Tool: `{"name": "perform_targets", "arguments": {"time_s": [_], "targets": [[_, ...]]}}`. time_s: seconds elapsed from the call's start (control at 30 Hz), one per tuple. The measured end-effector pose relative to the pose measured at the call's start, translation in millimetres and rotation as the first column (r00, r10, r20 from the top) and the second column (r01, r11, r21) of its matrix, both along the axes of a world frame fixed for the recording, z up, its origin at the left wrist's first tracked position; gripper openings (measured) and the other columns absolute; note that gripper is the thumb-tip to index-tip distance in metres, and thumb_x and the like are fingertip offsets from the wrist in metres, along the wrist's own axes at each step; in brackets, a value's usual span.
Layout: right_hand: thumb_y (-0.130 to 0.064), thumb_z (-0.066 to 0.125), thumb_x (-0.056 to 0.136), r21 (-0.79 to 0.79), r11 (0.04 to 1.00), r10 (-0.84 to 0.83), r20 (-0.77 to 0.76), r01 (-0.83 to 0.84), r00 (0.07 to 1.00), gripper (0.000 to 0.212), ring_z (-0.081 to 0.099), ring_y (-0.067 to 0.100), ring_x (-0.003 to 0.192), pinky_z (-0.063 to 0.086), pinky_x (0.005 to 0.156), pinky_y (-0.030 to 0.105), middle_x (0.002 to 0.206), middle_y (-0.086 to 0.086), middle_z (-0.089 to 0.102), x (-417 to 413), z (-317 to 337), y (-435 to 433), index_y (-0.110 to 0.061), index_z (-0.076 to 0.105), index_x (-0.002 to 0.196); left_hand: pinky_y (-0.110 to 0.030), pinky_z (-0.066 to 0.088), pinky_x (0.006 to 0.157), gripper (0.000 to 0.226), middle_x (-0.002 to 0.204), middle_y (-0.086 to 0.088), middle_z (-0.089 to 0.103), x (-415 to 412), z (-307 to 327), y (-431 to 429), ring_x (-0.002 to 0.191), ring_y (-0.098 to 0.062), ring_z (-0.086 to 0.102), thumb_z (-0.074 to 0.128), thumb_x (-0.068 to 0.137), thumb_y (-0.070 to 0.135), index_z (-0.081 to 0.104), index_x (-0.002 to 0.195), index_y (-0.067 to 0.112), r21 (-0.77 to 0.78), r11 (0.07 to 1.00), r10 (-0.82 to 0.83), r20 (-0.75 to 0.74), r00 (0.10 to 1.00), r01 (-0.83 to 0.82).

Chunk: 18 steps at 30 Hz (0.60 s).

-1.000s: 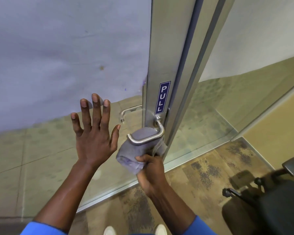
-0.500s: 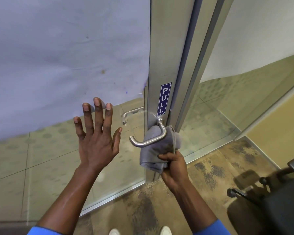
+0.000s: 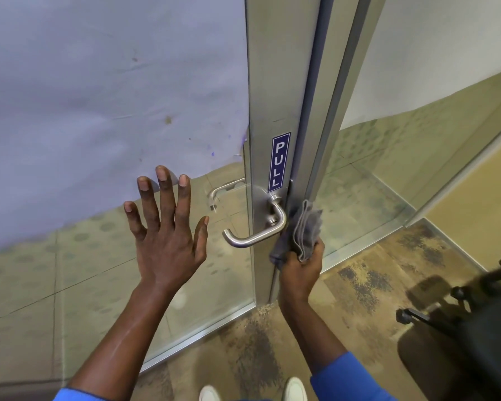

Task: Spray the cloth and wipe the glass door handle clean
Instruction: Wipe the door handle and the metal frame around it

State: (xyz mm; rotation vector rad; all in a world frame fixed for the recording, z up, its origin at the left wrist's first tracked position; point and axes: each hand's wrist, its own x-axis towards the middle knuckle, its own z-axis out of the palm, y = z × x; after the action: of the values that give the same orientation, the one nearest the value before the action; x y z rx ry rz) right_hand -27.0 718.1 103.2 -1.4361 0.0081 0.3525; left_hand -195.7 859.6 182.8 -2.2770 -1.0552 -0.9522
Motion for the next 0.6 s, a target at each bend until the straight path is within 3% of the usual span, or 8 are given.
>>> {"name": "perform_targets", "arguments": {"time_s": [0.07, 0.1, 0.2, 0.27, 0.37, 0.53, 0.6], "targets": [[0.004, 0.058, 0.104, 0.007, 0.999, 0.031, 0.047, -0.031, 0.998, 0.051, 0.075, 0.032, 0.1, 0.068, 0.079, 0.057, 0.13, 0.014, 0.054, -10, 4, 20, -0.021, 0.061, 0.147, -0.047, -0.026, 0.139, 0.11, 0.188, -0.005, -0.03, 0, -1, 0, 0.175, -0.027, -0.032, 0.066, 0.107, 0.045, -0.01, 0.183, 0.02, 0.008, 1.0, -0.001, 0.009, 1.0, 0.001], [0.003, 0.059, 0.105, 0.02, 0.999, 0.03, 0.071, -0.032, 0.997, 0.051, 0.076, 0.024, 0.094, 0.067, 0.081, 0.058, 0.127, 0.014, 0.05, -16, 6, 29, -0.022, 0.063, 0.148, -0.047, -0.026, 0.139, 0.11, 0.189, -0.005, -0.029, 1, -1, 1, 0.175, -0.028, -0.031, 0.066, 0.107, 0.044, -0.009, 0.183, 0.02, 0.012, 1.0, -0.002, 0.013, 1.0, 0.002], [0.004, 0.065, 0.102, -0.048, 0.999, 0.013, 0.137, -0.006, 0.99, 0.052, 0.069, -0.004, 0.079, 0.066, 0.074, 0.038, 0.123, 0.007, 0.043, -27, 2, 42, -0.021, 0.066, 0.147, -0.047, -0.025, 0.139, 0.109, 0.189, -0.005, -0.028, 1, -1, 1, 0.175, -0.028, -0.03, 0.066, 0.107, 0.043, -0.008, 0.183, 0.02, 0.019, 1.0, -0.011, 0.007, 1.0, 0.011], [0.005, 0.07, 0.097, -0.15, 0.989, 0.051, 0.215, -0.018, 0.975, 0.049, 0.067, 0.002, 0.092, 0.063, 0.078, 0.03, 0.124, 0.007, 0.043, -30, -5, 40, -0.013, 0.068, 0.143, -0.048, -0.025, 0.139, 0.109, 0.189, -0.005, -0.027, 0, -1, 1, 0.175, -0.029, -0.03, 0.067, 0.107, 0.043, -0.008, 0.183, 0.02, 0.029, 1.0, -0.01, 0.0, 1.0, 0.01], [0.013, 0.071, 0.09, -0.369, 0.929, 0.158, 0.431, 0.014, 0.888, 0.057, 0.061, 0.031, 0.107, 0.061, 0.085, 0.039, 0.126, 0.015, 0.046, -32, -19, 36, -0.009, 0.068, 0.143, -0.048, -0.024, 0.14, 0.11, 0.19, -0.005, -0.025, 1, -2, 3, 0.176, -0.029, -0.029, 0.069, 0.106, 0.043, -0.006, 0.184, 0.02, 0.045, 0.999, -0.007, 0.007, 1.0, 0.006], [0.017, 0.077, 0.073, -0.595, 0.802, 0.368, 0.547, 0.041, 0.751, 0.088, 0.059, 0.03, 0.112, 0.065, 0.069, 0.042, 0.13, 0.009, 0.044, -36, -38, 24, -0.026, 0.058, 0.147, -0.049, -0.024, 0.14, 0.113, 0.19, -0.005, -0.024, 2, -5, 4, 0.176, -0.029, -0.028, 0.07, 0.104, 0.043, -0.005, 0.184, 0.02, 0.052, 0.999, -0.014, 0.02, 1.0, 0.013], [0.011, 0.084, 0.074, -0.648, 0.76, 0.448, 0.586, 0.059, 0.676, 0.086, 0.058, 0.029, 0.111, 0.064, 0.069, 0.041, 0.13, 0.008, 0.046, -38, -43, 18, -0.027, 0.059, 0.147, -0.048, -0.025, 0.139, 0.112, 0.19, -0.005, -0.024, 2, -6, 5, 0.176, -0.029, -0.028, 0.069, 0.104, 0.044, -0.005, 0.184, 0.02, 0.048, 0.999, -0.016, 0.031, 0.999, 0.014]]}}
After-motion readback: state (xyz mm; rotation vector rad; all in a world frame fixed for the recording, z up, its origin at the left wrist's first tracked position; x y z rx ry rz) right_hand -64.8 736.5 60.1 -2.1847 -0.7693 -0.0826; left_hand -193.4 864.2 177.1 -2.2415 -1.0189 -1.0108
